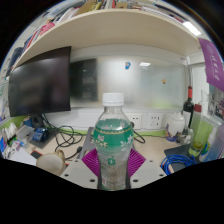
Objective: Pour water
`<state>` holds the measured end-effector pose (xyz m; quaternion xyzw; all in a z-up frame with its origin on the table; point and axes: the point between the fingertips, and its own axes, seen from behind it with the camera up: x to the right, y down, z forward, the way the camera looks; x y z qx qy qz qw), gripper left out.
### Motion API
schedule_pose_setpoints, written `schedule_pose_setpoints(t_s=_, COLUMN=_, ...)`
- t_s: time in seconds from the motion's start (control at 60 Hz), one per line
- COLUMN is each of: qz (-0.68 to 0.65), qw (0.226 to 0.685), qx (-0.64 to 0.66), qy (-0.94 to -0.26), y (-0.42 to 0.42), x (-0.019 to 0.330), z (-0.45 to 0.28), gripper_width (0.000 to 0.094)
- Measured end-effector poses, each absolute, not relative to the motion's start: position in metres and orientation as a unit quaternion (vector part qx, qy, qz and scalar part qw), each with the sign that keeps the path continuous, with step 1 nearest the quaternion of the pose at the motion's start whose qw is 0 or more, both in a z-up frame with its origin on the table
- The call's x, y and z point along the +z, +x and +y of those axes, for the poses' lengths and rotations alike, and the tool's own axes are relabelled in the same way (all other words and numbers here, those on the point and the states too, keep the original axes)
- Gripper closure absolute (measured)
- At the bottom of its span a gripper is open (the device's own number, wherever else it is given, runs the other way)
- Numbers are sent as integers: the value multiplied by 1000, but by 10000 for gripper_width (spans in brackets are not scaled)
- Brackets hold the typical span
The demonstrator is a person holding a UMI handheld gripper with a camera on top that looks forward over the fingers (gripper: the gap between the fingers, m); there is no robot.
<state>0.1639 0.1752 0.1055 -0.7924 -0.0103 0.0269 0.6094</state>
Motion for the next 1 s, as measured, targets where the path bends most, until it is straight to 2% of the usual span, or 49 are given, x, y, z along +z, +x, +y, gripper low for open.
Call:
schedule_pose_setpoints(t_s=0.15, qz=-5, qw=616, qx=34, qy=-787, y=170, x=89, z=174, gripper_width=594)
schedule_pose_setpoints(t_s=0.317, qz=-11, qw=621, qx=31, qy=-783, y=168, x=88, z=168, gripper_width=470)
schedule_pose_setpoints(t_s=0.467, qz=-6, qw=606, qx=23, qy=-795, y=169, x=82, z=157, gripper_width=424)
schedule_pose_setpoints(t_s=0.517, qz=-1, qw=605, qx=14, qy=-796, y=170, x=79, z=151, gripper_width=330)
schedule_pose_setpoints(t_s=0.6, qz=8, qw=595, qx=7, qy=-804, y=170, x=71, z=132, gripper_width=64)
schedule_pose_setpoints(t_s=0.65, qz=18, qw=578, qx=0, qy=-816, y=171, x=64, z=114, gripper_width=108)
schedule_pose_setpoints(t_s=0.767, qz=33, qw=556, qx=-14, qy=-830, y=163, x=71, z=62, gripper_width=84)
schedule_pose_setpoints(t_s=1.0, qz=52, qw=531, qx=-2, qy=-846, y=95, x=139, z=-10, gripper_width=81)
